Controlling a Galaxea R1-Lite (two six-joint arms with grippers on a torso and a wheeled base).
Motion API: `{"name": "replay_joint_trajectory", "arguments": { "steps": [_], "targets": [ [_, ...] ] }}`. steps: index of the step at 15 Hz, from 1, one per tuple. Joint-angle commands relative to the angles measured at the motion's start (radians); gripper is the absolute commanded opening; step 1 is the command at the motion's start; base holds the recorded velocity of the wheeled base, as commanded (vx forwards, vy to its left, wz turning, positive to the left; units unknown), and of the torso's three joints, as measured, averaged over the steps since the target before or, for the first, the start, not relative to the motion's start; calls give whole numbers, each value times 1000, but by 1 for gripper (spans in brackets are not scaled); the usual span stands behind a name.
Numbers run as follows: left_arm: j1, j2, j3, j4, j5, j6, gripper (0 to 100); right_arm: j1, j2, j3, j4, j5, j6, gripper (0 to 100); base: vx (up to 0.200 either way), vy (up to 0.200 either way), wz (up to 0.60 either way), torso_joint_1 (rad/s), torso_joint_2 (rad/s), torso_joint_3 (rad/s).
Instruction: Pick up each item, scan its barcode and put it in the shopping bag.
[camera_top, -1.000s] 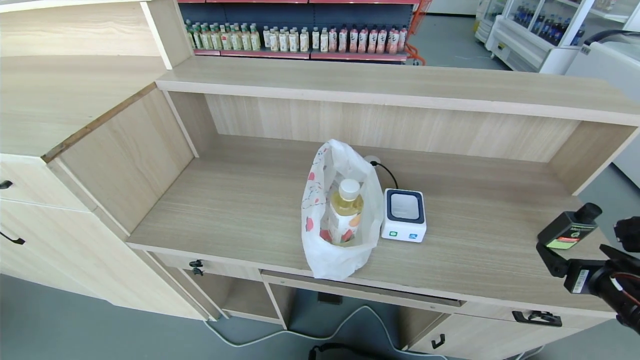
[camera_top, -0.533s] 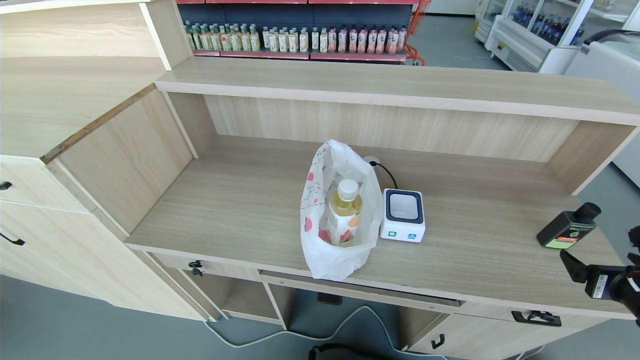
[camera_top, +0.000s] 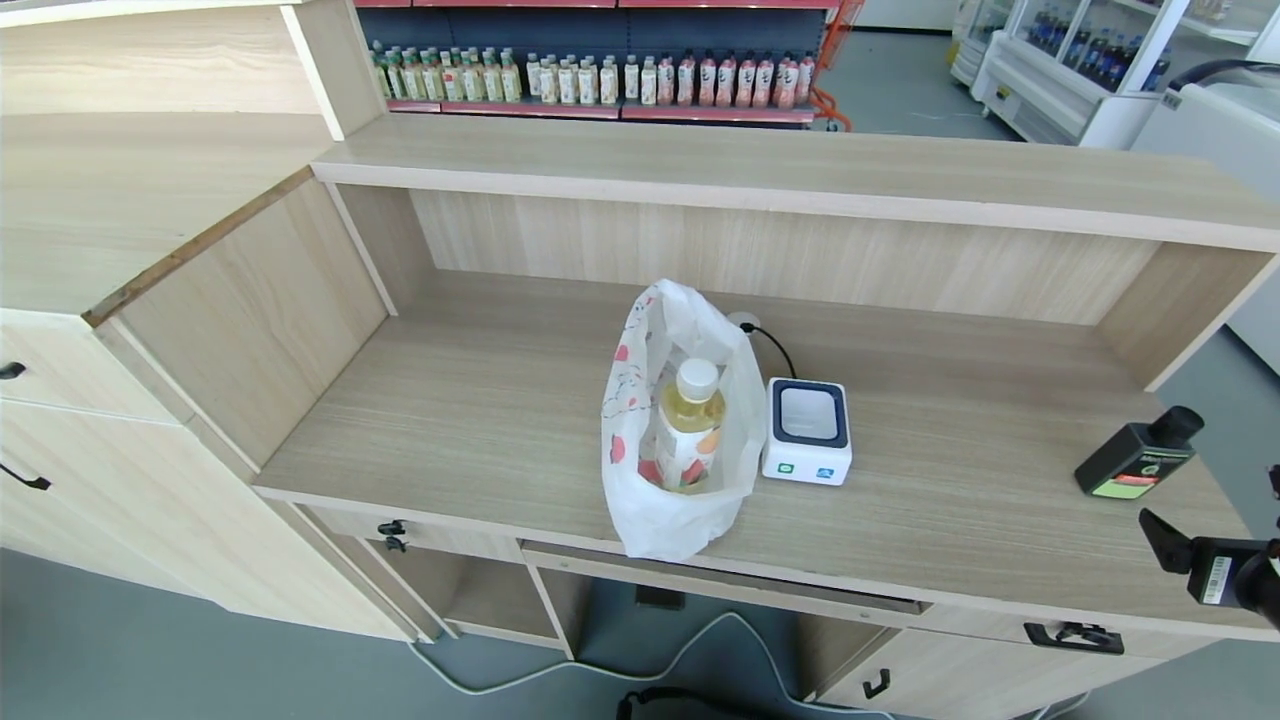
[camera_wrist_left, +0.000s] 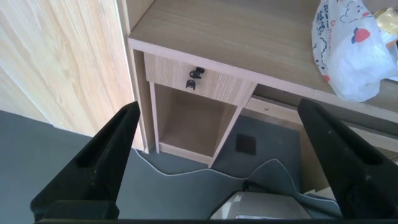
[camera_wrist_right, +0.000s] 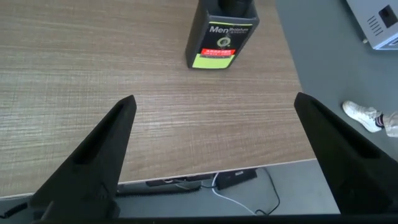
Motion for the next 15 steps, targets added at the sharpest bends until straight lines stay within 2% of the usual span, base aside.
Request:
{"name": "replay_joint_trajectory", "arguments": {
  "steps": [1,4,6,9,15],
  "targets": [
    [0,0,0,0,0,0,100,-2,-3,0,3,-1,-1,100,0,-200,0,2,2,7],
    [0,0,0,0,-4,0,100,-5,-32,0,12,-3,-22,100,0,-200,0,2,4,-1],
    [0,0,0,0,-6,0,100,-5,-52,0,33,-1,-27,100,0,0,0,0,0,0],
    [0,0,0,0,-6,0,100,-4,-117,0,184,0,-22,100,0,0,0,0,0,0],
    [0,0,0,0,-6,0,100,15,-51,0,144,3,-18,100,0,0,0,0,0,0]
  ]
}}
